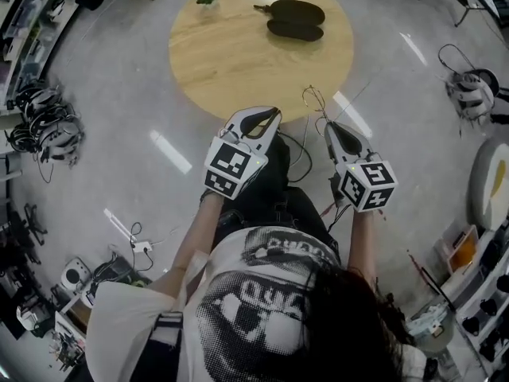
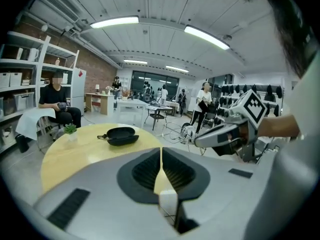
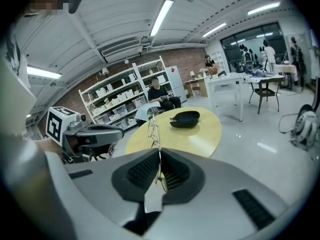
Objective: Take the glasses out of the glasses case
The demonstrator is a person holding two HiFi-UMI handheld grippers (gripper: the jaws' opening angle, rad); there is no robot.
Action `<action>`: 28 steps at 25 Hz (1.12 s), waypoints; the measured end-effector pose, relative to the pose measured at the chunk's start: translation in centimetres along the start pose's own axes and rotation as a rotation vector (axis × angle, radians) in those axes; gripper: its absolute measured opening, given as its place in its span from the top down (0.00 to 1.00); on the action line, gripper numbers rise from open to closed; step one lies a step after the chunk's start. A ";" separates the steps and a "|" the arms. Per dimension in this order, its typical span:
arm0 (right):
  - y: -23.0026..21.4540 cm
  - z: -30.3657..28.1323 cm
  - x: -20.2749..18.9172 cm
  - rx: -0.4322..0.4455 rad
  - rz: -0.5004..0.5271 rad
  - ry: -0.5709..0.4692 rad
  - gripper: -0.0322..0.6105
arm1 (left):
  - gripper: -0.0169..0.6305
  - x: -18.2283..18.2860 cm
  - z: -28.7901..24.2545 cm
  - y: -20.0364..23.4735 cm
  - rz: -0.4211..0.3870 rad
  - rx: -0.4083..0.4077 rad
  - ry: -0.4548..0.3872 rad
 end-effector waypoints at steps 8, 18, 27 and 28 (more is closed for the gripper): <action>4.8 6.0 -4.8 -0.018 -0.022 -0.053 0.93 | 0.94 -3.1 5.7 -7.7 -0.060 -0.062 -0.006; 8.3 9.7 -7.2 -0.025 -0.043 -0.108 0.93 | 0.94 -3.3 9.6 -11.8 -0.134 -0.086 0.005; 7.8 10.8 -7.7 -0.078 -0.070 -0.111 0.93 | 0.94 -2.2 9.0 -12.7 -0.171 -0.132 0.016; 7.9 10.8 -7.7 -0.081 -0.072 -0.111 0.93 | 0.94 -2.2 9.0 -12.6 -0.171 -0.135 0.019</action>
Point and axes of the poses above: the fingertips, and each gripper's own axes: z backward along the fingers, y to its left, x out of its top, the point moved 4 cm from there along z, backward along the fingers, and after that the axes turned 8 degrees about z, right-handed, at the moved point
